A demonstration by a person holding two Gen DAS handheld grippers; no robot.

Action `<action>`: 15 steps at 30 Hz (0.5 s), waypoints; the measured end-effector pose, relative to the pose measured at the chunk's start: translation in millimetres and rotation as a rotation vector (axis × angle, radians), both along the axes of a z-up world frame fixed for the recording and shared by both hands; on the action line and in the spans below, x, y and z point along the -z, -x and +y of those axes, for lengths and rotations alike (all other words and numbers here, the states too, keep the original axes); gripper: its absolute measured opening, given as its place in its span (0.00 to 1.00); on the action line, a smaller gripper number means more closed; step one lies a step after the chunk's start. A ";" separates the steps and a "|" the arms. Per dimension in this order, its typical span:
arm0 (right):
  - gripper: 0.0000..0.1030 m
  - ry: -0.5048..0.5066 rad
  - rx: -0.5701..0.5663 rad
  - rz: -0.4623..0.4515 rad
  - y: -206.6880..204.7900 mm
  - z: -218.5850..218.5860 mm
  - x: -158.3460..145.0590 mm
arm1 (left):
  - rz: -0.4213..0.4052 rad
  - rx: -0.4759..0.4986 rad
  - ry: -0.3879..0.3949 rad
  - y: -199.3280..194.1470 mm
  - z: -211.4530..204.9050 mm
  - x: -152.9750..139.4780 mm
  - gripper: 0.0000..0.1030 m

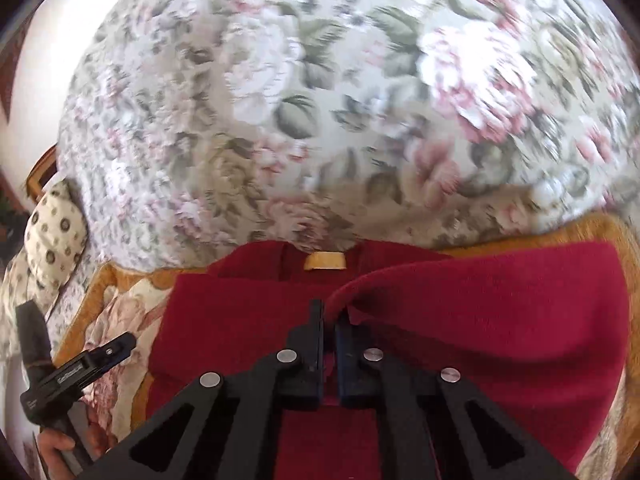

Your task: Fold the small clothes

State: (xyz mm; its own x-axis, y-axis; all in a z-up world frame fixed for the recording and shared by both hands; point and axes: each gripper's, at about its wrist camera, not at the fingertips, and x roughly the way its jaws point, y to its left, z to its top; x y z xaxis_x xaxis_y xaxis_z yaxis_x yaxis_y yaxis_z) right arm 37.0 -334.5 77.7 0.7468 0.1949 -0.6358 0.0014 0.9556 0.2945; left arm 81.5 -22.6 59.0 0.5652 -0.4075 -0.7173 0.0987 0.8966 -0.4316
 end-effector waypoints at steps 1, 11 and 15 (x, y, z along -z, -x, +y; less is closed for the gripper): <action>0.04 0.000 -0.050 -0.009 -6.2 12.6 -9.3 | -0.009 -0.014 0.015 0.4 4.9 -2.8 0.70; 0.38 -0.173 -0.284 0.224 -106.7 107.5 24.4 | -0.003 -0.096 0.076 -7.2 31.2 -1.1 0.70; 0.38 -0.146 -0.276 0.158 -84.4 99.0 25.5 | -0.021 -0.104 0.081 -7.4 36.7 -5.2 0.70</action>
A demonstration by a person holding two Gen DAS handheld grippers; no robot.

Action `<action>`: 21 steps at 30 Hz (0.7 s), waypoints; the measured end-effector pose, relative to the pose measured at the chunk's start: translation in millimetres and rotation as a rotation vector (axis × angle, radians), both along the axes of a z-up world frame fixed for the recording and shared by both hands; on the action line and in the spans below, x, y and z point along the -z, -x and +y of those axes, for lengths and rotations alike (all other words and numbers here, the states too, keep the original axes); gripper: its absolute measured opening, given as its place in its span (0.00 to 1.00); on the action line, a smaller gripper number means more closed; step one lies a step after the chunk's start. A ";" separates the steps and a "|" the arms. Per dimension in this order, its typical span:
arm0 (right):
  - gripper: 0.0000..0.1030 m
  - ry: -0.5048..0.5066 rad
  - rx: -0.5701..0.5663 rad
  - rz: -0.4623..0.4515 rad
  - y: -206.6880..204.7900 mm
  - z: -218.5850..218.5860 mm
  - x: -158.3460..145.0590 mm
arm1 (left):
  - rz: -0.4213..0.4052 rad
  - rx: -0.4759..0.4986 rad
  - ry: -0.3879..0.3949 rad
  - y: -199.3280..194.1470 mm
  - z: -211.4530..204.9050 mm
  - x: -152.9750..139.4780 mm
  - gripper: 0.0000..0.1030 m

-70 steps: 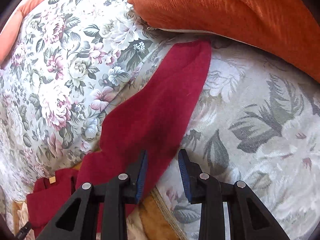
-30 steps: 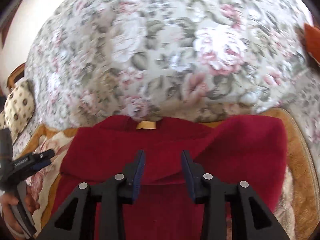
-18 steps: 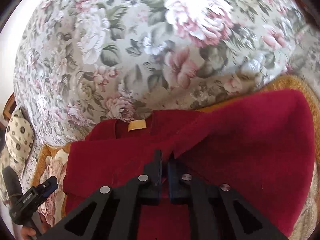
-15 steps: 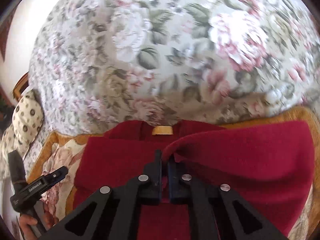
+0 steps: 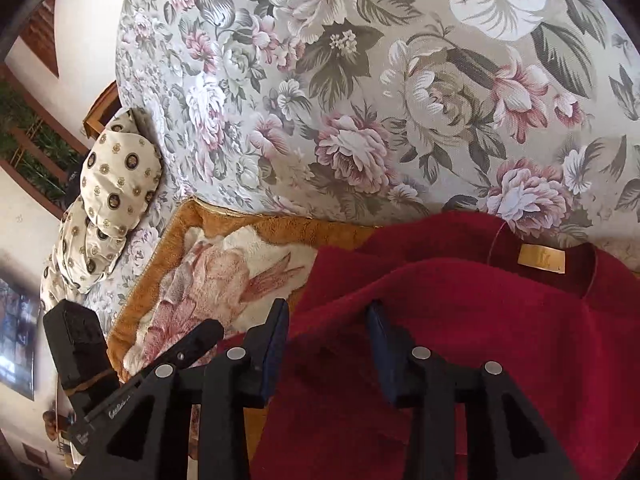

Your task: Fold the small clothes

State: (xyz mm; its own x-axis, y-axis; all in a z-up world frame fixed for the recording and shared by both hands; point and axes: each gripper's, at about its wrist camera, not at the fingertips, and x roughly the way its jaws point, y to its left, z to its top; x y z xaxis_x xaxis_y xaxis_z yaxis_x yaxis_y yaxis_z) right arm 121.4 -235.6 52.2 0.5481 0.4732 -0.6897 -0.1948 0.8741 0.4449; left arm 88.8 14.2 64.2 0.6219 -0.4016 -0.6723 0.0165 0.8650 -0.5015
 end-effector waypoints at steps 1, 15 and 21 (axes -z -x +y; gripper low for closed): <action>0.38 0.028 0.004 -0.020 5.8 -1.3 -2.0 | -0.005 0.000 0.000 0.2 0.8 -0.7 0.70; 0.38 0.063 0.015 -0.081 -26.7 39.6 0.2 | 0.025 -0.066 0.010 -5.7 15.7 6.2 0.70; 0.38 0.393 -0.107 -0.129 14.9 60.7 27.0 | 0.035 -0.100 0.050 -5.9 26.3 5.6 0.70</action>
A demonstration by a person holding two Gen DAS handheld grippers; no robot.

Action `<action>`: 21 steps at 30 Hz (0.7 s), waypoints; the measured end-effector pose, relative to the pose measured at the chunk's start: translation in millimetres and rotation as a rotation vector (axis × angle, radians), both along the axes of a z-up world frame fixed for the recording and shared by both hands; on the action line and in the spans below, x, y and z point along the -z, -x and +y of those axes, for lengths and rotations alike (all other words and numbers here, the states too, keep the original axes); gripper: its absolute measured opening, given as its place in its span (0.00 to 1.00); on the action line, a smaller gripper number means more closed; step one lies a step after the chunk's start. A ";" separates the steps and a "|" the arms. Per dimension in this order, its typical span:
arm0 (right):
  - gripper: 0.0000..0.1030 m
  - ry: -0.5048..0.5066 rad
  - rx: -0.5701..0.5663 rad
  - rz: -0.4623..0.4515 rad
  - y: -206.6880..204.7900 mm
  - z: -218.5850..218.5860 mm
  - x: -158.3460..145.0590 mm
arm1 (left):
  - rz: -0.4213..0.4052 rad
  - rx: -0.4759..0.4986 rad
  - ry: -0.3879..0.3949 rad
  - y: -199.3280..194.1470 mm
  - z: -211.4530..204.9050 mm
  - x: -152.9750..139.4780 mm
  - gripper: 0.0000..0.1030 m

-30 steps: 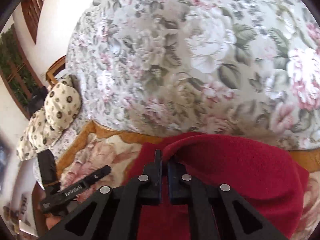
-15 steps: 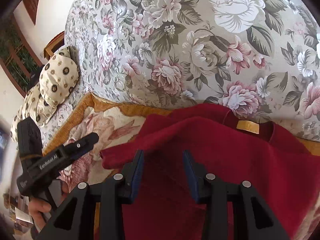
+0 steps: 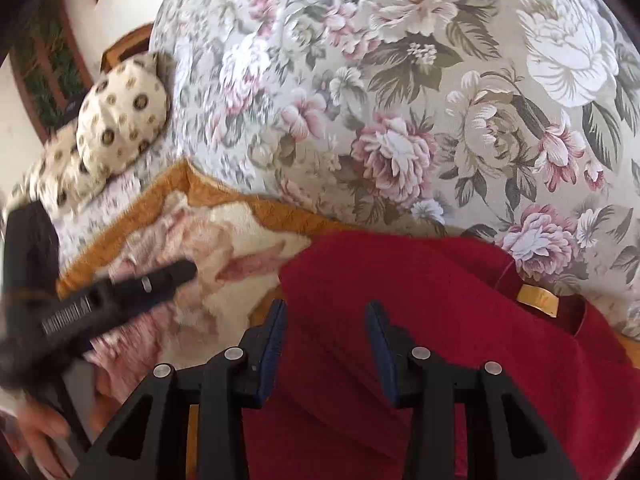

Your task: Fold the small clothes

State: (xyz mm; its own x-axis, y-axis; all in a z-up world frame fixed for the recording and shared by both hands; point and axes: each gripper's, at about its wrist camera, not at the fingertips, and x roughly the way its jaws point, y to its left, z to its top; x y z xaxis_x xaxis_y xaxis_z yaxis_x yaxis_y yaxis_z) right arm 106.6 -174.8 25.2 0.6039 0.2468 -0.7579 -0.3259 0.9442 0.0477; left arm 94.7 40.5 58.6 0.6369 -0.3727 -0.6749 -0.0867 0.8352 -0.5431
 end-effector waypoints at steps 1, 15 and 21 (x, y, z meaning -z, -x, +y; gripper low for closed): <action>0.38 0.068 0.000 -0.003 2.6 3.0 9.9 | 0.003 0.001 0.000 0.2 -0.3 0.2 0.70; 0.06 0.028 -0.044 -0.036 57.3 -32.3 4.8 | -0.005 0.025 -0.004 1.5 -7.9 -1.6 0.70; 0.08 0.005 0.025 -0.015 59.3 -28.9 22.3 | 0.013 0.096 -0.046 0.2 -30.6 4.6 0.70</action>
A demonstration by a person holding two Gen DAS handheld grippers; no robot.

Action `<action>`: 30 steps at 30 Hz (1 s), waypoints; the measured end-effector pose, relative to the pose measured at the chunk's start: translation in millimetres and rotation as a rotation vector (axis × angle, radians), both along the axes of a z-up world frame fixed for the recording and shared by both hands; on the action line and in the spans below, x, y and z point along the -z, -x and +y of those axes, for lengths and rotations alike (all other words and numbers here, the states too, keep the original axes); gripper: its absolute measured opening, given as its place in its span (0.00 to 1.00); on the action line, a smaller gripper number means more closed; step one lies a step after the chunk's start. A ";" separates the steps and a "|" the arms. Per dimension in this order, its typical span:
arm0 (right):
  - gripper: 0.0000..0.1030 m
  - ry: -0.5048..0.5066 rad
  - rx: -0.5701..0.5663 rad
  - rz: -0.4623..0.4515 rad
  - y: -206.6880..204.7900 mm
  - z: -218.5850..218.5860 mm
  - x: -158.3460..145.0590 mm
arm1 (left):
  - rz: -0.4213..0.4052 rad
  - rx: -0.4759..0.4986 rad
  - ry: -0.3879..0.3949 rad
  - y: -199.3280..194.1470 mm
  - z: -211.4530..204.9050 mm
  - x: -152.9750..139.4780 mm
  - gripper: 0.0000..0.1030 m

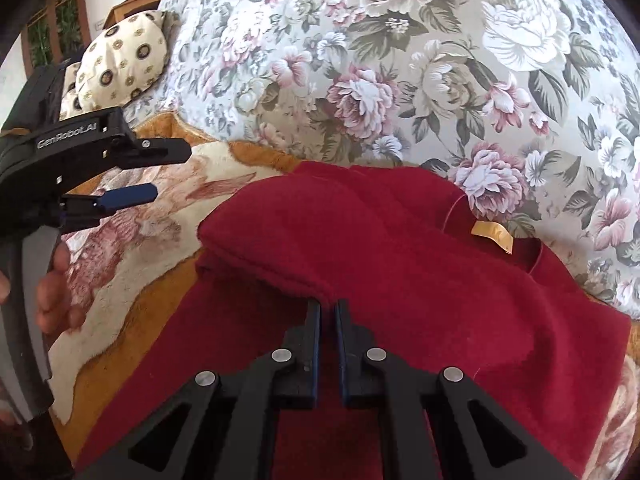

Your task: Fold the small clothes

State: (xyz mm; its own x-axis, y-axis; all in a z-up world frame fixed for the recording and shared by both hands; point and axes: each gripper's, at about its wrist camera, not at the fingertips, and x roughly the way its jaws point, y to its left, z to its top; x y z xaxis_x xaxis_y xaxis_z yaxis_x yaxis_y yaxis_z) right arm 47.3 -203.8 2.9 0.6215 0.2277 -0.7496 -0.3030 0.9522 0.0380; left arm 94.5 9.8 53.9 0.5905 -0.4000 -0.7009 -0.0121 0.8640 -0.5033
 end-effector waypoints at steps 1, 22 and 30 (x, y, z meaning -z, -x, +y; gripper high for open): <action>0.14 0.000 -0.021 0.027 -0.1 2.6 2.0 | 0.000 0.019 -0.004 0.5 -5.0 0.7 0.70; 0.12 -0.174 0.637 -0.010 25.7 -233.6 -8.9 | -0.012 0.204 -0.191 9.2 -73.7 18.4 0.70; 0.00 -0.208 0.726 0.008 37.0 -280.2 1.4 | 0.011 0.228 -0.231 7.5 -81.7 28.5 0.70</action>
